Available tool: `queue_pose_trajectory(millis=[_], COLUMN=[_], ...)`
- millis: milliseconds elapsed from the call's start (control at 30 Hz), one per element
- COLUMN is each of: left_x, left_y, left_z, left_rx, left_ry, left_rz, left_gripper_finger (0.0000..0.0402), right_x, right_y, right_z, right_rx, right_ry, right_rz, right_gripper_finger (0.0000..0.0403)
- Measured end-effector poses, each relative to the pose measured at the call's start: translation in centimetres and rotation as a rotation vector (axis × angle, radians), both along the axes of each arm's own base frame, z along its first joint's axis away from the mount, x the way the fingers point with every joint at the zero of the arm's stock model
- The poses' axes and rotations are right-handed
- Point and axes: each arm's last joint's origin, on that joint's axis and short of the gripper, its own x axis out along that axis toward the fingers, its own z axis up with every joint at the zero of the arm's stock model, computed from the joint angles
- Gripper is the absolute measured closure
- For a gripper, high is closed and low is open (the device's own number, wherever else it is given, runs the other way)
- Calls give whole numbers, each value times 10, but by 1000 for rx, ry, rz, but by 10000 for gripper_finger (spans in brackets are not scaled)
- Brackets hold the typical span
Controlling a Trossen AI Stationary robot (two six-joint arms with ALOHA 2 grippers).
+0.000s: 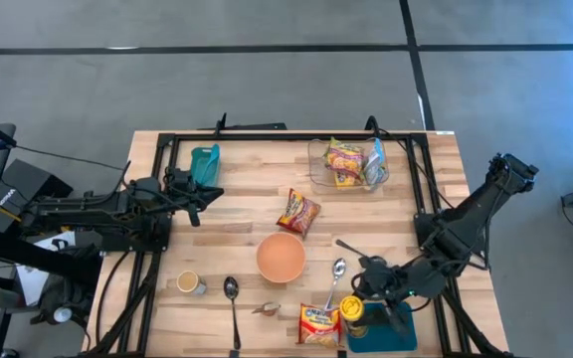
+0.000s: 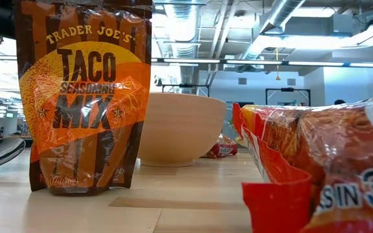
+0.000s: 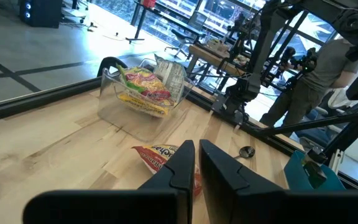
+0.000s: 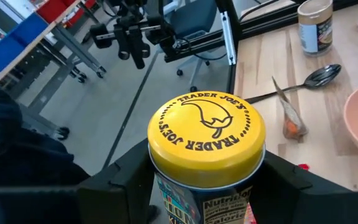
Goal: Pick & Place Food Item
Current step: Put the yellow seasoning can into the dark blue bin
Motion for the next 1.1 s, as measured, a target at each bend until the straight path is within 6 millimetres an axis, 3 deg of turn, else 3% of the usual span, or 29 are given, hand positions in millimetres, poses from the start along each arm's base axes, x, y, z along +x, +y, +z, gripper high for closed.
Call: queue_pose_trajectory(millis=[767,900,1100], left_x=[0,0,0], left_y=[0,0,0], left_z=[0,0,0], left_rx=[0,0,0], left_ry=[0,0,0], left_rz=[0,0,0], left_gripper_finger=[386,386,386], right_x=[-39,-43,-43], right_y=[29,32,32], right_z=[-8,-8,-8], right_rx=[-211,-304,-309], right_ry=[-32,-96,-100], right_rz=[193,259,264], right_gripper_finger=[210,210,210])
